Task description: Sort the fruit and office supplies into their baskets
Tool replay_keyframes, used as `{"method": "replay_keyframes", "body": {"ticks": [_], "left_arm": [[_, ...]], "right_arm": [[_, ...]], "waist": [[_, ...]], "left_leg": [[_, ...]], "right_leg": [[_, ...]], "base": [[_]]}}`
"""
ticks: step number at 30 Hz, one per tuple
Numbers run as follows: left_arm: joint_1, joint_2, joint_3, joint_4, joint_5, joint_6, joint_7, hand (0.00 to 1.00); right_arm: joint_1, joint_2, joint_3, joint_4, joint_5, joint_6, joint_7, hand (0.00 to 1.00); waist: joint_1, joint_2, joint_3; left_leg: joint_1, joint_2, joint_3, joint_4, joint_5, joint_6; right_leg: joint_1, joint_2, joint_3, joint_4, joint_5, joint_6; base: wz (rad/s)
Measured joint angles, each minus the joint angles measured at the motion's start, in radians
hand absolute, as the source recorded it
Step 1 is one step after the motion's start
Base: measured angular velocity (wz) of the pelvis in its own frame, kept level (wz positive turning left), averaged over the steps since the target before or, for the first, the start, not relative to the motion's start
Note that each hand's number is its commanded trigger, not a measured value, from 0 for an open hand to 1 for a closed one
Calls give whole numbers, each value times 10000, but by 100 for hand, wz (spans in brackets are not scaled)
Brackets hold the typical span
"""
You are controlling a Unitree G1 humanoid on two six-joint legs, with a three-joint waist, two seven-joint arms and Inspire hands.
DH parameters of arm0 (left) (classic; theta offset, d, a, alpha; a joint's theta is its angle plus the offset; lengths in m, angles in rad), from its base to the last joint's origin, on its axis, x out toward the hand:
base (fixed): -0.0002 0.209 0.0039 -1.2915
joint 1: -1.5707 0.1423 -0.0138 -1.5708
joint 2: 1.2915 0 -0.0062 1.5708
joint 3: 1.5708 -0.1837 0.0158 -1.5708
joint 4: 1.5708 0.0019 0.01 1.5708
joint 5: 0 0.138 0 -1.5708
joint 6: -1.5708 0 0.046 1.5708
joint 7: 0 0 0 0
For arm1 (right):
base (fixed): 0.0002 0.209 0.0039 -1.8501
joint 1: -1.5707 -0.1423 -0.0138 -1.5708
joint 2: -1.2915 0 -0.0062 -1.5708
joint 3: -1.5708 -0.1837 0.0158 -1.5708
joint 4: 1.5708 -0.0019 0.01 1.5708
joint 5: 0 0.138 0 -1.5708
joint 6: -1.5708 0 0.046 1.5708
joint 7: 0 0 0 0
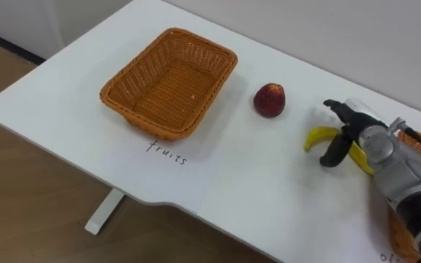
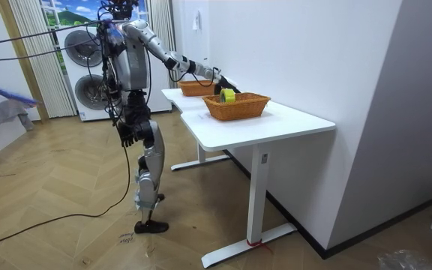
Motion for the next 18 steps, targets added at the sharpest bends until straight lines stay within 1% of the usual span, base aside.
{"method": "replay_keyframes", "body": {"ticks": [2, 3, 4, 5, 9, 12, 14, 16, 18], "left_arm": [[2, -1, 0, 3, 2, 1, 0, 0], [3, -1, 0, 3, 2, 1, 1, 0], [4, -2, 0, 3, 2, 1, 1, 0], [7, -3, 0, 3, 2, 2, 1, 0], [9, -3, 3, 1, 11, 5, 0, 0], [7, -5, 5, 4, 21, 21, -11, 0], [6, -7, 4, -2, 21, 23, -22, 0], [1, -7, 2, 7, 22, 23, -24, 0], [-15, -7, 4, 22, 38, 42, -60, 0]], "right_arm": [[-1, -5, 0, 18, 9, -7, 1, 0], [-2, -15, 0, 43, 25, -24, 3, 51], [-2, -21, 0, 59, 27, -53, 4, 72], [-2, -30, -1, 82, 86, -93, 7, 100], [-28, -62, 1, 274, 429, -96, 172, 100], [-42, -75, 18, 407, 419, -90, 452, 100], [-42, -92, 85, 461, 363, -92, 409, 100], [-45, -102, 112, 529, 326, -90, 293, 100], [-45, -171, 113, 627, 322, -86, 277, 100]], "waist": [[12, -2, -2], [21, -3, -4], [24, -3, -4], [19, 0, -4], [27, 20, -11], [34, 27, -13], [46, 33, -12], [82, 43, -6], [216, 46, -4]], "left_leg": [[1, -1, 0, 0, 0, 0], [3, -1, 1, 0, 0, 0], [4, -1, 0, 0, 1, 0], [8, -2, -1, 4, 1, 0], [11, -3, -5, 7, 2, -1], [38, -2, -7, 12, 7, -8], [40, -3, -8, 18, 11, -12], [39, -3, -14, 18, 13, -15], [38, -3, -16, 9, 13, -15]], "right_leg": [[2, 0, 0, 0, 0, 0], [6, 0, 0, 0, 0, 0], [7, 0, 0, 0, 0, 0], [14, 0, 2, 0, 0, 0], [24, -1, 7, 1, 0, 0], [57, 0, 5, 2, 0, -1], [62, -1, 4, 3, 1, -1], [62, -1, 1, 3, 1, -1], [54, 2, 2, -1, 1, -1]], "base": [[0], [0], [0], [0], [0], [0], [0], [0], [0]]}}
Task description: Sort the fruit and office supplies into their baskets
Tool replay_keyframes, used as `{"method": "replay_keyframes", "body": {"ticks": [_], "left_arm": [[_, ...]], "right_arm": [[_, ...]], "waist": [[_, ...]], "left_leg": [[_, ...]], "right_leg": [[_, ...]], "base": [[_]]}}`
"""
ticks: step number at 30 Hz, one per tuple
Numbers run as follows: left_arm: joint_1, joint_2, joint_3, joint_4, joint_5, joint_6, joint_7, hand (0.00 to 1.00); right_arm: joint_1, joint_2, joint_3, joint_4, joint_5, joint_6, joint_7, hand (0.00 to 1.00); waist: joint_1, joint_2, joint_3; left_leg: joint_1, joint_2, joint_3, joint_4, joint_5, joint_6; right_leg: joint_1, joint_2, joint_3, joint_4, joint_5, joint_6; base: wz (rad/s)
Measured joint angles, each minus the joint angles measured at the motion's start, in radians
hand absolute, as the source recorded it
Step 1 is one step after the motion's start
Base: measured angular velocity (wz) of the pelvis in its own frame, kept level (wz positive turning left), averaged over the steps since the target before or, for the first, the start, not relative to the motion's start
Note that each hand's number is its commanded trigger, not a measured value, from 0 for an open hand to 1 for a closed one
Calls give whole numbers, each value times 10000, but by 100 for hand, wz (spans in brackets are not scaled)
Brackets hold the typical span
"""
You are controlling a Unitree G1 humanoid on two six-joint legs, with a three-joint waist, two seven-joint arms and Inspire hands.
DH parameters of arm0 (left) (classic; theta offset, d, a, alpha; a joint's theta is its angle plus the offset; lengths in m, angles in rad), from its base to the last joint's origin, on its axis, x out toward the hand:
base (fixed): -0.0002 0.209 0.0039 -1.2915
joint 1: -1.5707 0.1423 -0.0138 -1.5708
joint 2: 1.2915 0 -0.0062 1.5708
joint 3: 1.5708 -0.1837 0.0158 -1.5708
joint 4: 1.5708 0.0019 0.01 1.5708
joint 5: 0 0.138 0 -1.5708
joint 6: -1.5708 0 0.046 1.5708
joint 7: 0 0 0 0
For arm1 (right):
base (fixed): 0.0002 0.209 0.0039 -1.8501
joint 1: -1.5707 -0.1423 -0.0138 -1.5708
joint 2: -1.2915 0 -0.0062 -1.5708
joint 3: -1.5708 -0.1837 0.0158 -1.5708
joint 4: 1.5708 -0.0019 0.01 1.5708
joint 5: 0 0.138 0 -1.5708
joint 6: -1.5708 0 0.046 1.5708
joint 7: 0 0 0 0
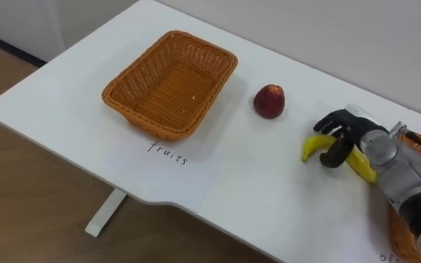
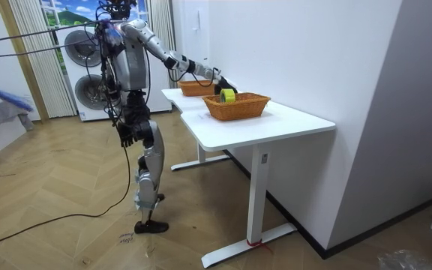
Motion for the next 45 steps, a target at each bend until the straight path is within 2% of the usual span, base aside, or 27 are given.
{"method": "replay_keyframes", "body": {"ticks": [4, 23, 28, 30, 34, 38, 42, 45], "left_arm": [[-30, 0, -1, 78, -1, 7, -47, 0], [-236, 40, -88, 415, -48, -4, -237, 0], [-568, 145, -192, 821, -57, -53, -218, 0], [-577, 190, -188, 732, -53, -93, -183, 0], [-595, 215, -139, 665, -57, -215, -86, 0], [-585, 197, -61, 697, -149, -562, -76, 0], [-565, 123, 153, 753, -134, -643, -123, 0], [-366, 49, 295, 752, -120, -696, -124, 0]], "right_arm": [[-32, -67, 13, 174, 10, 4, 71, 100], [-87, -135, 42, 122, 327, 6, 227, 100], [-86, -156, 134, -331, 553, 124, 428, 100], [-31, -155, 230, -1552, 825, 222, 924, 100], [75, -154, 556, -3767, 757, 203, 1287, 100], [87, -319, 537, -6169, 1090, 157, 1508, 100], [-87, -628, 58, -8039, 1716, 76, 1877, 100], [-126, -666, -532, -8749, 1948, -9, 1871, 100]], "waist": [[99, -4, 3], [64, -166, 39], [-33, -226, -4], [-290, -234, -11], [-496, -146, -8], [-747, -151, -16], [-970, -203, -57], [-1061, -214, -71]], "left_leg": [[-3, 0, -29, -23, 0, 0], [-79, -11, -55, -33, -1, -1], [-147, -8, -3, -30, -1, -1], [-286, 6, 39, 13, -1, -1], [-310, 8, 147, 60, 4, 4], [-251, 6, 179, 39, 5, 6], [-230, 4, 166, -67, 5, 7], [-51, 4, 163, -127, 6, 9]], "right_leg": [[-2, 0, -14, -10, 0, 0], [-46, 24, -28, -128, 0, 0], [-104, 20, 15, -120, 0, 0], [-269, 25, 38, -114, 16, -25], [-385, 25, 243, -118, 28, -46], [-331, 16, 345, -124, 28, -45], [-355, 28, 531, -126, 27, -43], [-210, 36, 590, -128, 27, -43]], "base": [[3], [0], [-3], [-6], [-8], [-1], [0], [0]]}}
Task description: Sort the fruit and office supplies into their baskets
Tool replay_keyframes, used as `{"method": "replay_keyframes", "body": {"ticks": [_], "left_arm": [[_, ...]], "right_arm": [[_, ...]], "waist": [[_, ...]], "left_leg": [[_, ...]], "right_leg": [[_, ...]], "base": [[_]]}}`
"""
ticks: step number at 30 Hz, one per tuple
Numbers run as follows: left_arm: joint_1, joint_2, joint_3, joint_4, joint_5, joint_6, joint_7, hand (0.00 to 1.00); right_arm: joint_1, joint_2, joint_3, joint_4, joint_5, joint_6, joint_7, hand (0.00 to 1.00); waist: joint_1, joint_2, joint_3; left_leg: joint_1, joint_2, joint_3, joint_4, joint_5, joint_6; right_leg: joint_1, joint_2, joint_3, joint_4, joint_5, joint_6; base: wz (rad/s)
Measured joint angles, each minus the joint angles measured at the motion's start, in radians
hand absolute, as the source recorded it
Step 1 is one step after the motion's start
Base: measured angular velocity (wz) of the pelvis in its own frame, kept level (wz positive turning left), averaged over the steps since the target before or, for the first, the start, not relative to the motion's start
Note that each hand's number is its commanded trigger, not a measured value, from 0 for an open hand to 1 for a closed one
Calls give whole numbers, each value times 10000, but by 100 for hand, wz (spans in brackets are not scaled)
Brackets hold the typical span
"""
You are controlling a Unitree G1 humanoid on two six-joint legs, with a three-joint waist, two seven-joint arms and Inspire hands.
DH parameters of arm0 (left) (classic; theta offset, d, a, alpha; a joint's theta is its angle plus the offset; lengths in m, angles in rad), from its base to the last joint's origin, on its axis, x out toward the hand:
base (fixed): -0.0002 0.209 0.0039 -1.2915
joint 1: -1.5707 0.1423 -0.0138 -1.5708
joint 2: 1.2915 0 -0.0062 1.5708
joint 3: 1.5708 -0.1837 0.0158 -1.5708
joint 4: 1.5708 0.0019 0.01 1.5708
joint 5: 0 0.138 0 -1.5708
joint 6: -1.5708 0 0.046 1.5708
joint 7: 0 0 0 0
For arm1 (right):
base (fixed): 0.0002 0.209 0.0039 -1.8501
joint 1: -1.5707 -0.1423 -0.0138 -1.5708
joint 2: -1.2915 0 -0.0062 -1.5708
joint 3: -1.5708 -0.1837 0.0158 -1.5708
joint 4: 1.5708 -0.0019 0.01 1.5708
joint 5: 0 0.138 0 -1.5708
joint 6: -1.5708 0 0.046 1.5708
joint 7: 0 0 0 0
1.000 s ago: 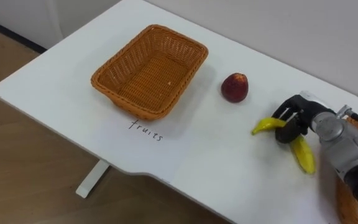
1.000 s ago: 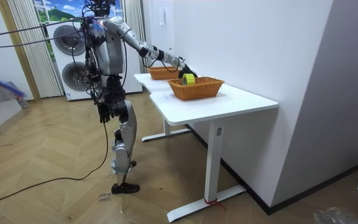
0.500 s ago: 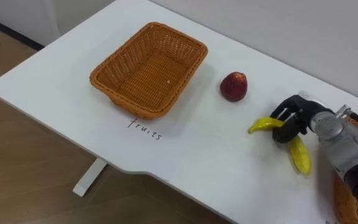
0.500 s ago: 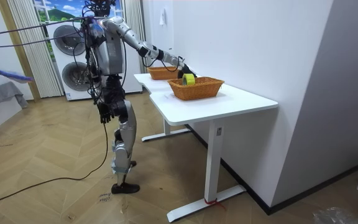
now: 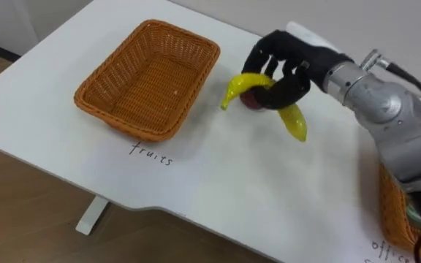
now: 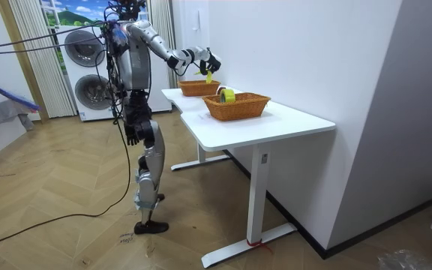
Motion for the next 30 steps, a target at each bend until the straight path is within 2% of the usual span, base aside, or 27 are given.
{"method": "replay_keyframes", "body": {"ticks": [4, 13, 16, 22, 25, 30], "left_arm": [[84, -104, 37, -5, 76, -20, 35, 0], [55, -101, 229, 71, -39, -68, 207, 0], [81, -89, 194, 17, -21, -65, 387, 0], [-31, -47, 204, 9, 48, -70, 540, 0], [-109, 4, 123, 11, 68, -187, 544, 0], [-100, 44, 121, -8, 35, -275, 450, 0]], "right_arm": [[-250, -278, -106, -245, 39, 10, 18, 100], [-761, -297, -7, -896, 287, 29, 140, 100], [-1294, -256, 380, -897, 389, 219, 141, 100], [-2080, 252, 1144, -918, -602, 233, 127, 100], [-2281, 314, 1648, -908, -1031, 193, 123, 100], [-2331, 316, 2149, -341, -1548, 140, -79, 100]], "waist": [[-12, -45, -41], [44, -209, -144], [44, -289, -92], [299, -437, -53], [363, -487, -22], [885, -633, 66]], "left_leg": [[93, 7, 47, -70, 0, 0], [106, 18, 107, -95, 14, 15], [96, 17, 94, -71, 33, 17], [106, 10, 60, -134, 33, 15], [100, -15, -186, -124, 39, 5], [87, -36, -353, -130, 42, 2]], "right_leg": [[16, 3, 19, 5, -1, 2], [23, -3, 16, 16, -1, 1], [23, -7, -12, 15, -1, 2], [65, -1, -13, 15, -1, 2], [170, -1, -266, 5, -2, 4], [186, 4, -307, 4, -8, 13]], "base": [[-8], [-1], [1], [2], [21], [9]]}}
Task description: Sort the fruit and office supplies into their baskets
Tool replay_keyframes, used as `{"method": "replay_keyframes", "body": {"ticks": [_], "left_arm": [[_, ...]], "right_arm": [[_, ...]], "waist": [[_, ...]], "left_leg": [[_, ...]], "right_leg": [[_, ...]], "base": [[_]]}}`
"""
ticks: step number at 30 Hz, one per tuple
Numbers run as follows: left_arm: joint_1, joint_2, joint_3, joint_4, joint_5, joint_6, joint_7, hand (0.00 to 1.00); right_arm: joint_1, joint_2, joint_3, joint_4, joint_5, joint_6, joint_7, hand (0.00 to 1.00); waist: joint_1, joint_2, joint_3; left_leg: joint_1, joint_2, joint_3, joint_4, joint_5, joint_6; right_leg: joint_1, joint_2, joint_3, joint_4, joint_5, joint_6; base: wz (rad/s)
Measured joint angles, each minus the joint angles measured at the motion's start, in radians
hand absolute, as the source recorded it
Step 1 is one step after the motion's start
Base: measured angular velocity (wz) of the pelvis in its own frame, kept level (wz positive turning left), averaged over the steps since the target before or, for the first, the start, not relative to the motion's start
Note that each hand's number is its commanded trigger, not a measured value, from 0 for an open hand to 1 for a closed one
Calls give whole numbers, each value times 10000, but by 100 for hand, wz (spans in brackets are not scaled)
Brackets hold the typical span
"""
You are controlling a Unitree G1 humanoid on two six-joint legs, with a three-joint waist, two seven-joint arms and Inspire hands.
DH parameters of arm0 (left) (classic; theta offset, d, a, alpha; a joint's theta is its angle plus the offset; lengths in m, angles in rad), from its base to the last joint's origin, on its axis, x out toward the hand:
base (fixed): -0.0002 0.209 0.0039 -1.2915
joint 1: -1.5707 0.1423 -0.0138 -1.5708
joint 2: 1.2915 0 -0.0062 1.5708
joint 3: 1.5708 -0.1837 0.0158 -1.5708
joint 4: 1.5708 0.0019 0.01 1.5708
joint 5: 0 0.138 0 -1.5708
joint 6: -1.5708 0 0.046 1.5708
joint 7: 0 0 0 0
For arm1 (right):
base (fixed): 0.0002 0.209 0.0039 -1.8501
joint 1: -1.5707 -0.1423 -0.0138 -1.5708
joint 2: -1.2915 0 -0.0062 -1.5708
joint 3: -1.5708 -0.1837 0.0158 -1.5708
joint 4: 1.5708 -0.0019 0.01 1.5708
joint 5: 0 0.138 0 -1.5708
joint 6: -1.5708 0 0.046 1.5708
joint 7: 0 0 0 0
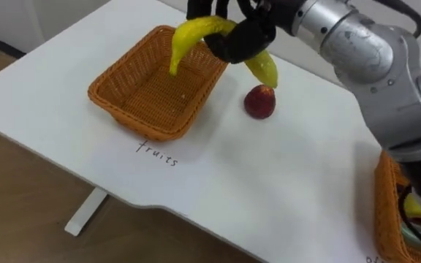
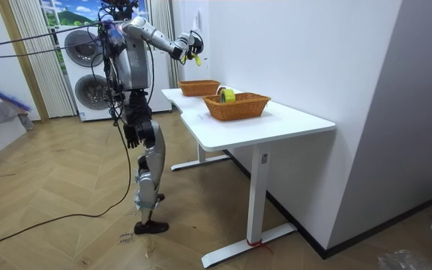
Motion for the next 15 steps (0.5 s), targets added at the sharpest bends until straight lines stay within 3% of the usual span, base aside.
{"method": "replay_keyframes", "body": {"ticks": [7, 9, 15], "left_arm": [[78, 17, -156, 27, 67, 21, -53, 0], [98, 15, -198, 15, 55, 16, -50, 0], [164, 172, -212, 106, 55, 18, -48, 0]], "right_arm": [[23, 376, 468, 1083, -735, -12, -254, 100], [23, 557, 489, 1875, -752, -166, -545, 100], [19, 593, 883, 3432, -758, -339, -1241, 100]], "waist": [[459, -193, 90], [599, -193, 93], [1011, -185, 103]], "left_leg": [[-13, -16, -165, 14, 0, -1], [-2, -42, -292, 30, 0, 0], [-17, -50, -359, 15, -2, -2]], "right_leg": [[21, 8, -138, -9, -1, 1], [90, 6, -167, -15, -1, 1], [124, 6, -256, -35, -22, 35]], "base": [[6], [17], [4]]}}
